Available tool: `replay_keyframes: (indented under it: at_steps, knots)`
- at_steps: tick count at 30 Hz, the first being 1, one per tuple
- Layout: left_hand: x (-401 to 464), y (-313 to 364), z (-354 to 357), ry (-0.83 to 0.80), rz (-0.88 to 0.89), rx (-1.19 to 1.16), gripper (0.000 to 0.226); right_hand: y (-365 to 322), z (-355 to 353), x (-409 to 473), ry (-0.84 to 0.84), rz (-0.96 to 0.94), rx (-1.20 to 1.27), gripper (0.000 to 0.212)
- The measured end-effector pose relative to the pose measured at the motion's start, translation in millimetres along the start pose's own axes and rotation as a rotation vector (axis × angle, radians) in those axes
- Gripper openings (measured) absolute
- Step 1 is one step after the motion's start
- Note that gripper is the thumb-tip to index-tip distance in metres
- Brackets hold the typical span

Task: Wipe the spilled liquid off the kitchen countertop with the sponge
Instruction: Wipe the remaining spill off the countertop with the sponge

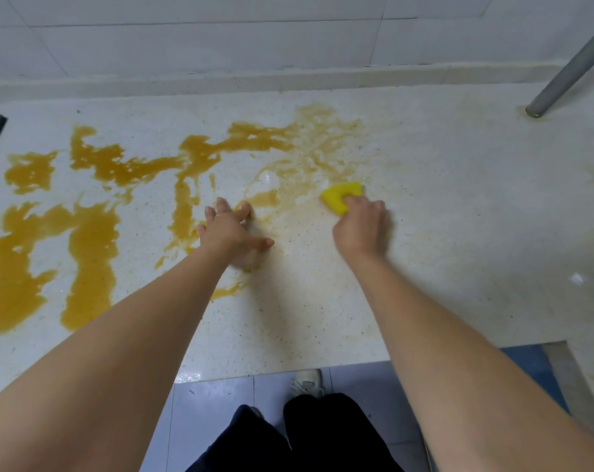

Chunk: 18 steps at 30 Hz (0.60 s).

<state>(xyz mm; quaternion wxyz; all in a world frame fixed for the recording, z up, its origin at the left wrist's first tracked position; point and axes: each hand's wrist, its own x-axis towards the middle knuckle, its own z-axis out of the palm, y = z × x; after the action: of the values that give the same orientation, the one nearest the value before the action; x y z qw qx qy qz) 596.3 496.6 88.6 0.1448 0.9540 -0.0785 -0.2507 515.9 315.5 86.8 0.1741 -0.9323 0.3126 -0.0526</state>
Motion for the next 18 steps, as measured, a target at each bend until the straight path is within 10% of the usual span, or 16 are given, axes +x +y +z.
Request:
replay_keyframes:
  at_steps: [5, 11, 18]
  knots:
    - [12, 21, -3, 0.016, -0.016, 0.0, 0.093, -26, 16, -13, -0.143, -0.383, 0.083, 0.044]
    - [33, 49, -20, -0.016, -0.035, 0.001, 0.106, 15, -9, 47, -0.011, 0.069, 0.005, 0.043]
    - [46, 49, -10, -0.01, -0.049, 0.012, 0.105, 6, 4, 58, -0.137, -0.316, 0.079, 0.046]
